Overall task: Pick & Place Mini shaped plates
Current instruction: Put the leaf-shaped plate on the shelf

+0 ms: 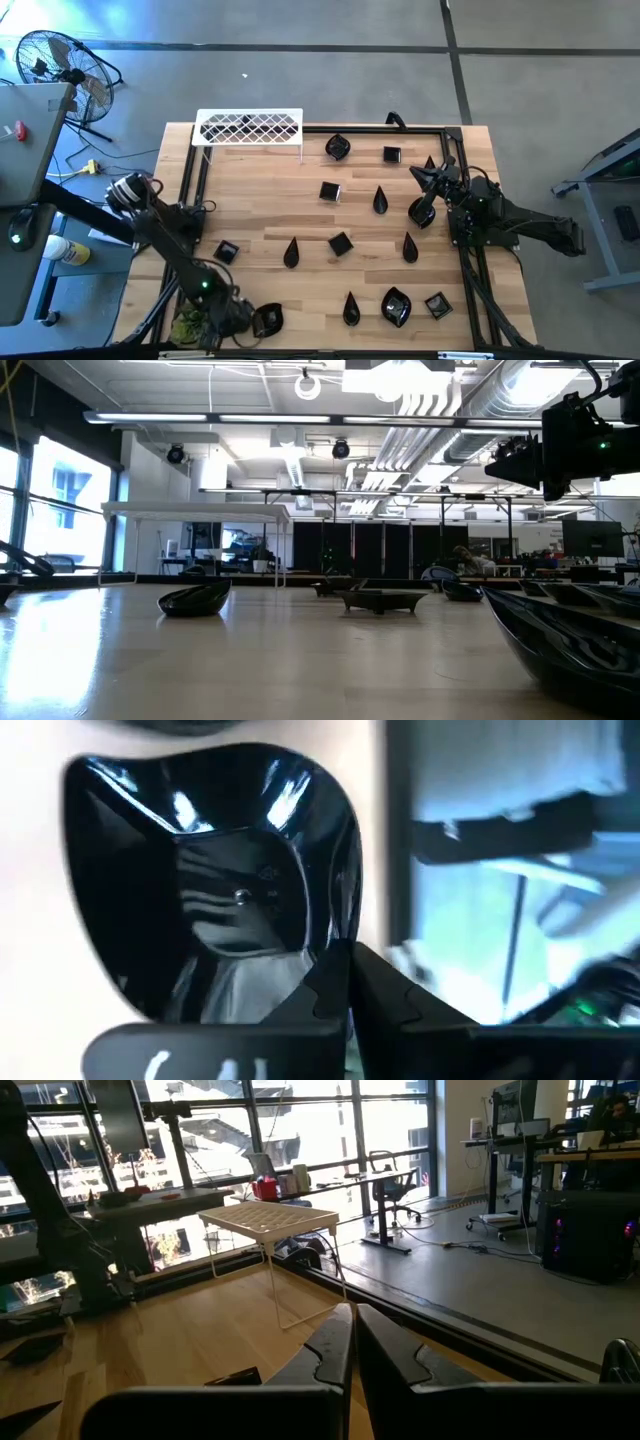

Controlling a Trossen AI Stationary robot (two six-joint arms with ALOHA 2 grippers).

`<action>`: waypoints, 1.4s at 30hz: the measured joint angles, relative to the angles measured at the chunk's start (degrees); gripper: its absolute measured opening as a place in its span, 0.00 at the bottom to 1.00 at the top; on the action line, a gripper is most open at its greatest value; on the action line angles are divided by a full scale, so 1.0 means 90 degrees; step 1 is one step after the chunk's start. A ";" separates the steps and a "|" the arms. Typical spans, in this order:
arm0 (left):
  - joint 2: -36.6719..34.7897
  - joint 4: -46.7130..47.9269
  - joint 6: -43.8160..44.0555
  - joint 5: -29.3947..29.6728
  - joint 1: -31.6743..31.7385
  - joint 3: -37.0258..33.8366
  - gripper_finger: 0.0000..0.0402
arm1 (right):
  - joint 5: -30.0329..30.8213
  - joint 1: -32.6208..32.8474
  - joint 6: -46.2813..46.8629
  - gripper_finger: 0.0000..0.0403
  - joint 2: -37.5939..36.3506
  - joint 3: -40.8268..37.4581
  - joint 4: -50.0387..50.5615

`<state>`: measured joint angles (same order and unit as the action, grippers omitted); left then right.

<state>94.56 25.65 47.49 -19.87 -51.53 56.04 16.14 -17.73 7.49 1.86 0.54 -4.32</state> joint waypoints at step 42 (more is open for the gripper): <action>0.0482 0.3878 -0.0574 -0.0713 0.0605 0.2334 0.00 | 0.0000 0.0002 0.0000 0.03 -0.0001 -0.0002 0.0000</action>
<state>98.90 60.56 42.33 -26.29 -46.09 77.05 16.14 -17.72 7.49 1.85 0.51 -4.32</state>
